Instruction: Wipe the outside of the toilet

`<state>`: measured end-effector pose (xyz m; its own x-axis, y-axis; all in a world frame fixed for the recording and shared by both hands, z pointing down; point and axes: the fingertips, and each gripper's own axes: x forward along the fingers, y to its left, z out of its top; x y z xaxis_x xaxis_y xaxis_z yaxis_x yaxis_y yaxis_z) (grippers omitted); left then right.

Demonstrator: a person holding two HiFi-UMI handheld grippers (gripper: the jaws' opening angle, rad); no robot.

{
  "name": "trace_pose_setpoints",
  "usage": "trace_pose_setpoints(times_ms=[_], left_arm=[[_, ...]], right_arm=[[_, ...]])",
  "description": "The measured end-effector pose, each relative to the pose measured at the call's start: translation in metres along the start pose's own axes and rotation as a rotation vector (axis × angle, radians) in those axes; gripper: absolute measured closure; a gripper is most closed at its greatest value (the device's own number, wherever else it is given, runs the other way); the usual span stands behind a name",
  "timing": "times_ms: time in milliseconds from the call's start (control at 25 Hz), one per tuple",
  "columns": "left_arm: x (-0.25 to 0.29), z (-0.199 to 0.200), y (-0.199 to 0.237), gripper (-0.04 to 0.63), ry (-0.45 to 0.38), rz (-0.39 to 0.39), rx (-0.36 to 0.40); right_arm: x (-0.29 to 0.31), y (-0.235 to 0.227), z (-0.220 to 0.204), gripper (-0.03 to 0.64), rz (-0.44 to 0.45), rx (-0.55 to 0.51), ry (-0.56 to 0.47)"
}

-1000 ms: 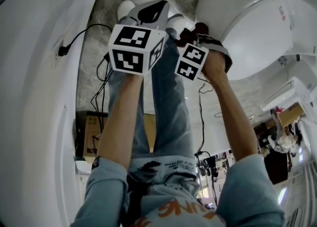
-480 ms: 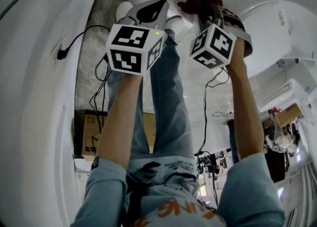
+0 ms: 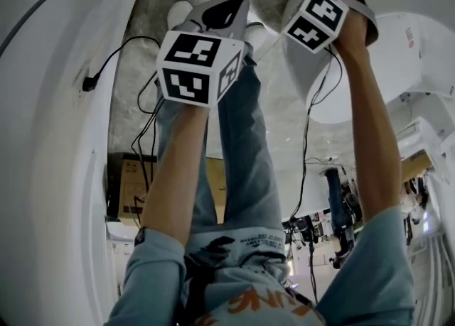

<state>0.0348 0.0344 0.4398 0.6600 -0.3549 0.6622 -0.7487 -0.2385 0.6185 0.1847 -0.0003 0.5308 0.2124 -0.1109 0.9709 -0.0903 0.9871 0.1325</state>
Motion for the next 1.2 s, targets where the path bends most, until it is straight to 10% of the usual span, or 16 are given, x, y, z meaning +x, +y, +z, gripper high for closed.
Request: trace_pose_setpoints(times_ms=[320, 680, 1200], left_arm=[[0.011, 0.001, 0.008, 0.601, 0.018, -0.007, -0.011], [0.019, -0.008, 0.024, 0.601, 0.038, -0.005, -0.025], [0.016, -0.003, 0.03, 0.601, 0.041, -0.006, -0.02]], right_arm=[[0.045, -0.048, -0.019, 0.545, -0.103, -0.154, 0.132], [0.099, -0.007, -0.034, 0.546, 0.024, -0.376, 0.273], [0.094, 0.074, -0.028, 0.549, 0.25, -0.379, 0.319]])
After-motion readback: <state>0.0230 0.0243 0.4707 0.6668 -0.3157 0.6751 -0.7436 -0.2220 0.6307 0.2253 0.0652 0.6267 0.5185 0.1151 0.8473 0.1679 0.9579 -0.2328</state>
